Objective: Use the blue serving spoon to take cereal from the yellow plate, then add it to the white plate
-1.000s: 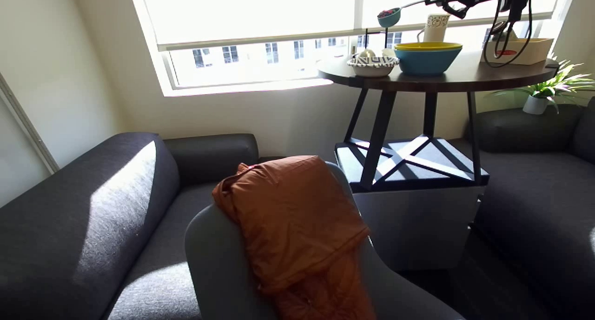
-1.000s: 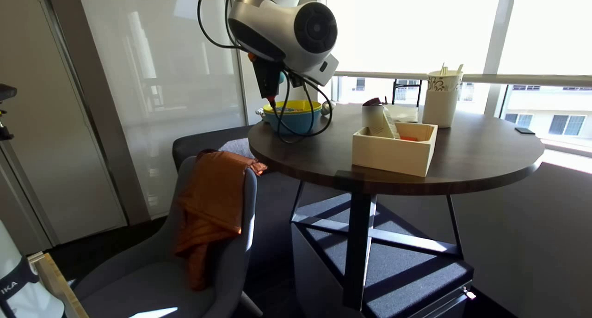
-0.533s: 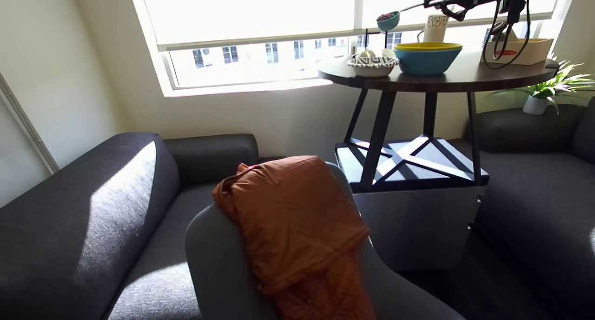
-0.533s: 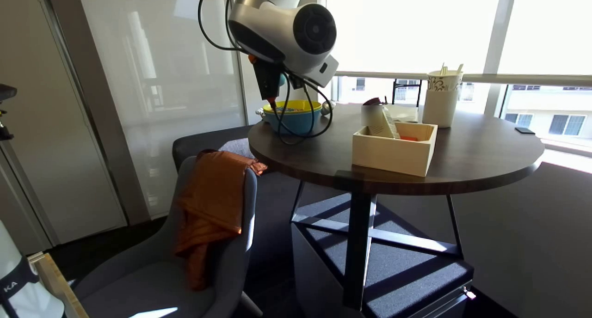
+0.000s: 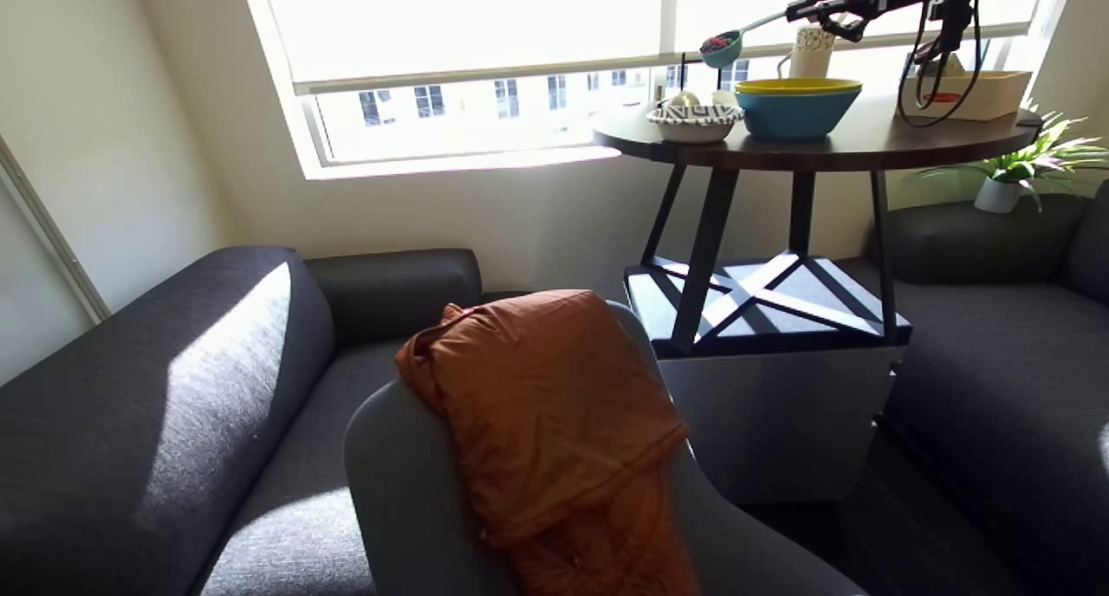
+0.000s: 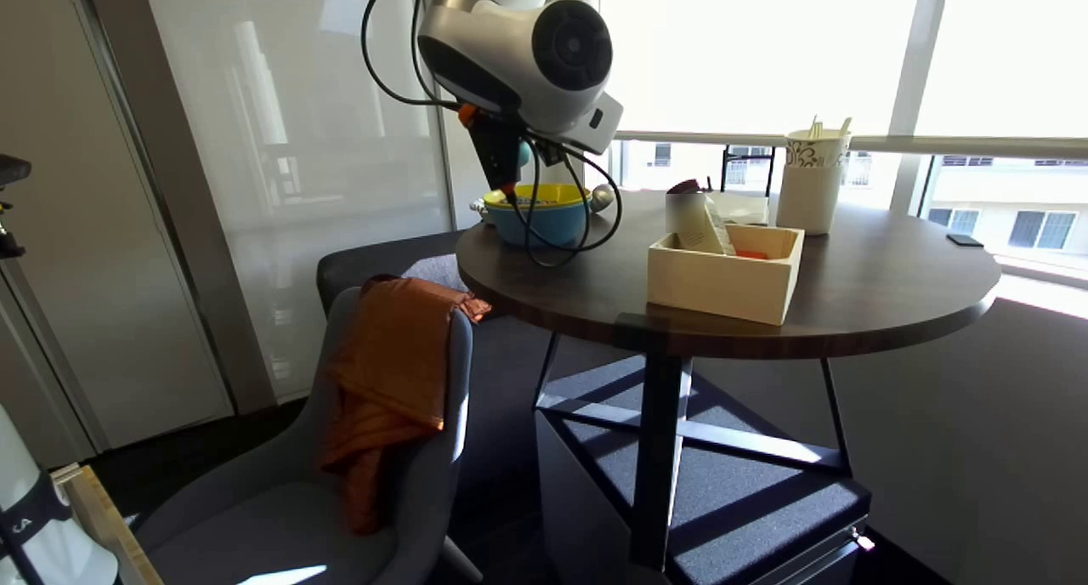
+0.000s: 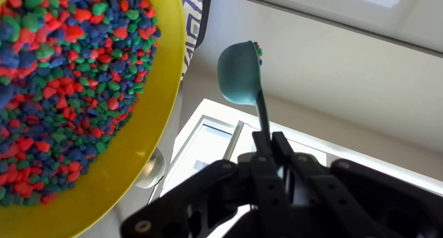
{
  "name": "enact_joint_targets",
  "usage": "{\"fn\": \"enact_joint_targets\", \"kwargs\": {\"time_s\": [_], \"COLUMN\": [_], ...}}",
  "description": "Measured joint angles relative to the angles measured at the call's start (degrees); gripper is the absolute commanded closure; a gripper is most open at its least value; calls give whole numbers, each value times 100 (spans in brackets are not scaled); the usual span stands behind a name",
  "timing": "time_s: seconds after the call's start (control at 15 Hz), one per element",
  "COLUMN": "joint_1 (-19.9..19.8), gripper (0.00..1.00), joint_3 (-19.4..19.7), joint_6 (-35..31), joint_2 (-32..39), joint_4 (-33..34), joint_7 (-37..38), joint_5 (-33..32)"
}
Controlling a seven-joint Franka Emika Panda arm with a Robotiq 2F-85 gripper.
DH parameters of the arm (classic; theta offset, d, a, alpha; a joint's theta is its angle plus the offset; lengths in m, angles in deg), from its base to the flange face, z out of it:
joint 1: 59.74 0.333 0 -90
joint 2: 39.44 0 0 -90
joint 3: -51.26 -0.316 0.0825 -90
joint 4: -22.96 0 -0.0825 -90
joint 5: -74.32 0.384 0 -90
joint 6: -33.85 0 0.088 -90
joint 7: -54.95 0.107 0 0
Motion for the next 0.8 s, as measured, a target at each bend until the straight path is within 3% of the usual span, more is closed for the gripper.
{"fn": "enact_joint_targets", "kwargs": {"time_s": [0.8], "joint_1": [236], "gripper": [98], "joint_3": [-194], "joint_6": [-998], "joint_2": [-189], "joint_4": [-1], "joint_7": [-714], "joint_5": [-608]}}
